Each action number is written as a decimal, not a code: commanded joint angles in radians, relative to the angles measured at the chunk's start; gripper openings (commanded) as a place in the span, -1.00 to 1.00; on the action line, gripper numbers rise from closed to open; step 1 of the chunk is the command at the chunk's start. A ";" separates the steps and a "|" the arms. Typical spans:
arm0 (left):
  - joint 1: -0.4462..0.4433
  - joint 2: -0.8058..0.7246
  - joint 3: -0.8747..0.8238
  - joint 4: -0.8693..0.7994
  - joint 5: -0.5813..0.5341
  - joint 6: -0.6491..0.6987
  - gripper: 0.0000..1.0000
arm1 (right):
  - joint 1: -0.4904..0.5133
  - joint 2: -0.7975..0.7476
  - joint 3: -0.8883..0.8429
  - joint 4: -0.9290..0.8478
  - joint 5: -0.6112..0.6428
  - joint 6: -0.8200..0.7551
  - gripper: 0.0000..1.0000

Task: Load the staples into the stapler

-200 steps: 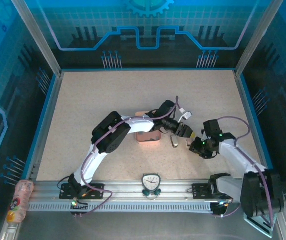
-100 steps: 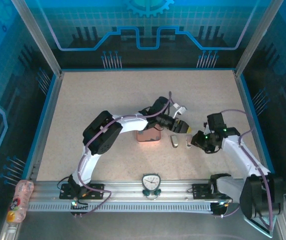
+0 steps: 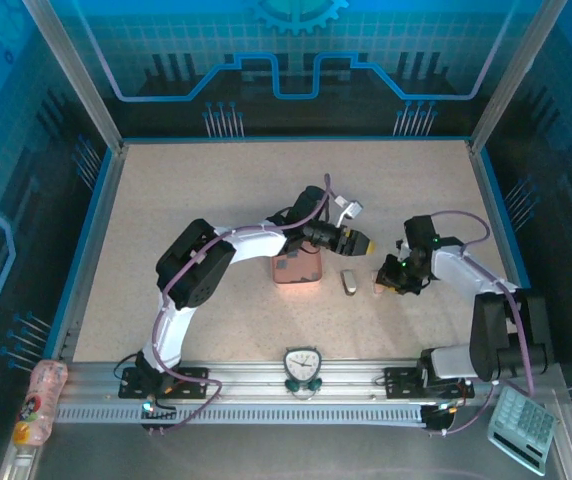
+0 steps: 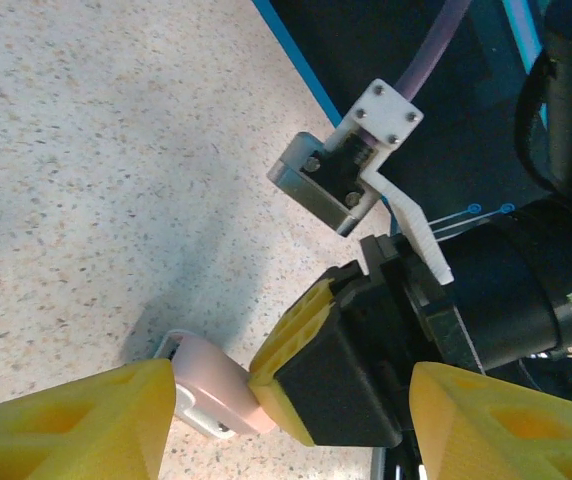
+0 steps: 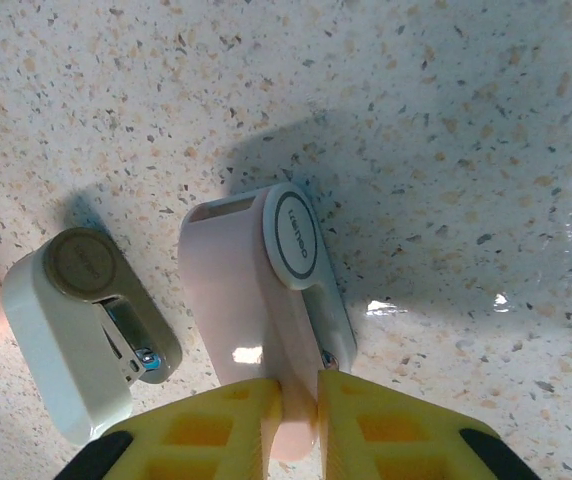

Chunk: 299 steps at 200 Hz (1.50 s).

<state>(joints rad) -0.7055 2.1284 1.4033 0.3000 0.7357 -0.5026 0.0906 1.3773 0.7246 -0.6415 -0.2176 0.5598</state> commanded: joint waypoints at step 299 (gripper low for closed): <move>0.663 -0.576 -1.034 0.647 -1.005 0.488 0.98 | -0.023 0.157 -0.345 1.560 0.361 -0.547 1.00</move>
<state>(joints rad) -0.0376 1.5536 0.3023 0.9459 -0.3504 -0.0010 0.0601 1.5185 0.3641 0.8021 0.1059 0.0635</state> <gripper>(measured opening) 0.990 0.997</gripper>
